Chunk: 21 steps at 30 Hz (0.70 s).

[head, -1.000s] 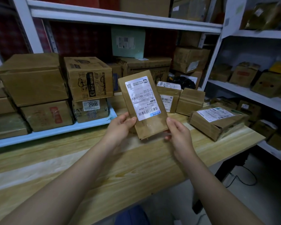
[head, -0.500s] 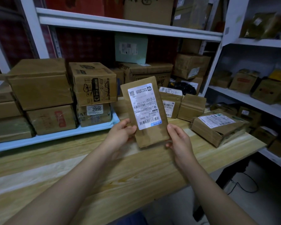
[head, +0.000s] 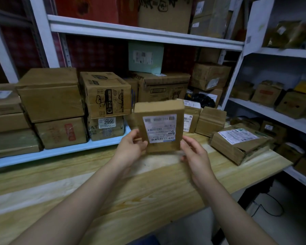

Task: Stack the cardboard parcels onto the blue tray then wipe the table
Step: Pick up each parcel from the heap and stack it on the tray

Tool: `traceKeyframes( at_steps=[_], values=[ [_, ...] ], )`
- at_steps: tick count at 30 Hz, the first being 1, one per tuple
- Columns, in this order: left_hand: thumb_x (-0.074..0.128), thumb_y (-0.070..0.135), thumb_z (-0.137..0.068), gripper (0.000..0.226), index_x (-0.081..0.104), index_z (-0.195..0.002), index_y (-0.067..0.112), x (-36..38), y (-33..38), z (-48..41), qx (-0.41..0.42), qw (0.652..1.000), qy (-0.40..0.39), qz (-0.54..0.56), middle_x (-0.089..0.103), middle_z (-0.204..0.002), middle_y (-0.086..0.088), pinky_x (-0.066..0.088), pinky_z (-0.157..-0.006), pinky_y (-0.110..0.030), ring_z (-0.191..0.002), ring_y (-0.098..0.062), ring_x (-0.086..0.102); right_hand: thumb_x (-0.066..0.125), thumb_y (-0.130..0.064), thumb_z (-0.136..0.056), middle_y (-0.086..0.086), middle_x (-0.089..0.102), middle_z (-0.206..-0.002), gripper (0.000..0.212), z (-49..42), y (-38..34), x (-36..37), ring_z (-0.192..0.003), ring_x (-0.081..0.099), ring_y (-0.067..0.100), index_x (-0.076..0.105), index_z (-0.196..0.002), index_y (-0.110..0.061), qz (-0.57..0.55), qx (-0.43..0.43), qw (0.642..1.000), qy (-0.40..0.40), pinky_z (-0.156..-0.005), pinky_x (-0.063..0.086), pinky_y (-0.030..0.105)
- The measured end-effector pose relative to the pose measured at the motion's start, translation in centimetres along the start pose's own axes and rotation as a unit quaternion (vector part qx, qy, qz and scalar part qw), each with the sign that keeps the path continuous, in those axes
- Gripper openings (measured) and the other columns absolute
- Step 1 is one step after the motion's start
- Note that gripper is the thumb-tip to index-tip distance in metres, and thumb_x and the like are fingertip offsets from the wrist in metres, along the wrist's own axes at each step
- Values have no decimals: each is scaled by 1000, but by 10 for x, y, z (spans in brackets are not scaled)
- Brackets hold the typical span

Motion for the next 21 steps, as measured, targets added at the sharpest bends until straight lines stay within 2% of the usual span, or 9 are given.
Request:
traceKeyframes(
  at_steps=[3,7,9,11,14,16,17,21],
  values=[
    [49,-16,-89,42,67,-93,22,-2,0,-1,37,999,30,-8,70,-89,5,51,-87,-33,-88,-16,64,62,-24,-96,-6,67,-84,20,0,-1,0,-71,54,13,72,-113,-26,-15,18,1000,-9,-62,47,29],
    [64,-7,-84,41,72,-86,33,-2,0,-1,102,992,31,-60,62,-120,-3,49,-101,-38,-104,-11,64,58,-26,-97,5,67,-88,28,-1,-3,3,-67,60,13,65,-124,-20,-76,80,992,-57,-55,54,26],
    [66,-7,-83,44,72,-80,37,-1,-3,-2,117,988,44,-90,51,-125,-3,41,-109,-37,-114,-15,58,59,-23,-96,7,68,-96,29,1,-5,8,-69,64,16,61,-125,-17,-97,106,986,-82,-55,58,29],
    [65,-4,-84,40,69,-80,35,0,-1,-2,126,983,57,-119,43,-123,-3,36,-112,-37,-122,-18,50,62,-20,-95,8,66,-101,31,3,-4,11,-75,64,17,59,-126,-15,-68,122,985,-98,-56,58,28],
    [66,-2,-85,28,69,-89,25,1,3,-2,135,979,74,-132,36,-124,0,33,-110,-25,-127,-15,40,63,-23,-96,12,65,-103,34,6,0,14,-82,61,19,57,-128,-12,18,155,981,-116,-62,54,25],
    [66,0,-85,22,68,-95,19,1,5,0,144,977,78,-134,33,-128,0,31,-104,-19,-128,-11,34,60,-27,-98,12,69,-100,32,7,2,13,-83,63,21,62,-125,-10,15,197,969,-145,-72,54,30],
    [66,0,-85,22,68,-97,19,1,5,0,153,976,78,-132,32,-129,0,32,-104,-18,-128,-10,34,57,-26,-99,10,72,-99,29,7,3,13,-80,67,19,65,-122,-9,-7,217,963,-159,-72,55,29],
    [58,-6,-90,48,57,-120,32,3,8,2,170,980,57,-87,34,-133,2,47,-90,-12,-108,-1,53,55,-16,-100,7,78,-97,32,4,4,14,-76,72,13,61,-131,-9,-31,224,962,-156,-72,59,28]
  ],
)
Point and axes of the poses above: each hand's wrist, its own z-axis away from the middle knuckle, its own x-axis out of the palm, y = z × x, the point moved 1 cm from there along -z, towards the middle knuckle
